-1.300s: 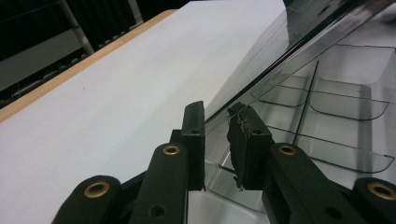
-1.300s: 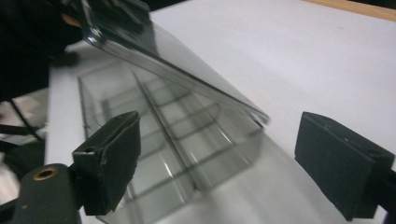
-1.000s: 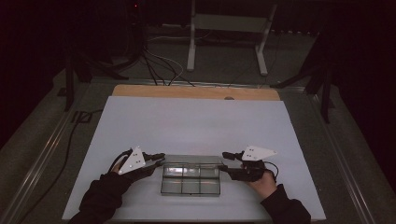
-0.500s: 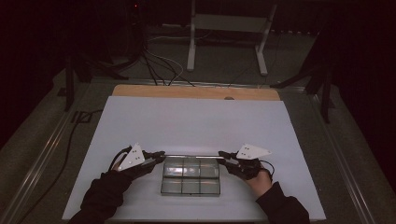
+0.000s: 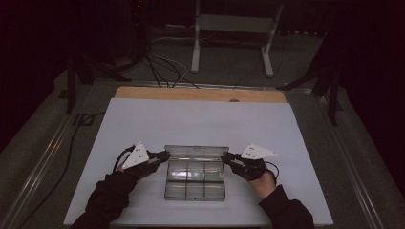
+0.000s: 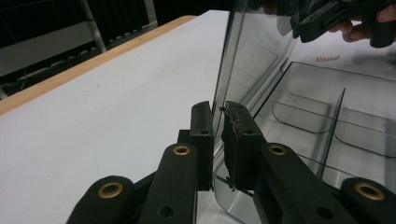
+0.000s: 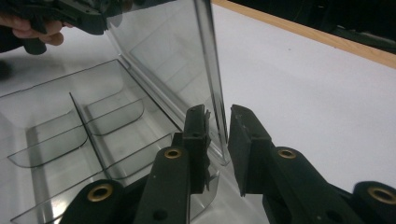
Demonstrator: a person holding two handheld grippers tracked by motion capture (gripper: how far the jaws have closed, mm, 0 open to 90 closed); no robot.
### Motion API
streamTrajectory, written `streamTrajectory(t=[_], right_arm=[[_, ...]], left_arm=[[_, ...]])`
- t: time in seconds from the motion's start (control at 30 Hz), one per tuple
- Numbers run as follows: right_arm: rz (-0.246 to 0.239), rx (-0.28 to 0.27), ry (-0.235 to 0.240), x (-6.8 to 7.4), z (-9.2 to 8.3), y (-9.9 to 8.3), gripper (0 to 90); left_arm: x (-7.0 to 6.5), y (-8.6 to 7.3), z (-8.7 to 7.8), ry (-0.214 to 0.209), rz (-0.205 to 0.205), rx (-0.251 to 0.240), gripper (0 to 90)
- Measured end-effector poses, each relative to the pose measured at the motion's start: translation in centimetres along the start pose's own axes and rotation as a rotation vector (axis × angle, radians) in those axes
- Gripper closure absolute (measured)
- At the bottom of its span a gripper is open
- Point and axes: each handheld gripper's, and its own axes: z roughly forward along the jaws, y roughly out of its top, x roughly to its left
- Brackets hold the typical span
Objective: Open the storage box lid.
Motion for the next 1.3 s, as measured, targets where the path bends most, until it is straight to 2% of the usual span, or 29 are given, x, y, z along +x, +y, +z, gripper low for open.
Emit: streamTrajectory(t=[0.27, 0.6, 1.3], right_arm=[[0.026, 0.003, -0.019, -0.1, 0.6, 0.3, 77.2], [0.058, 0.006, -0.035, -0.4, 1.1, 0.4, 77.8], [0.117, 0.021, -0.055, -0.8, 1.8, 0.6, 76.0]], left_arm=[[0.4, 0.2, 0.5, 0.02, -0.02, 0.003, 83.6], [0.8, 0.1, 1.1, 0.035, -0.066, -0.007, 83.6], [1.4, 0.0, 1.7, 0.039, -0.146, -0.001, 82.1]])
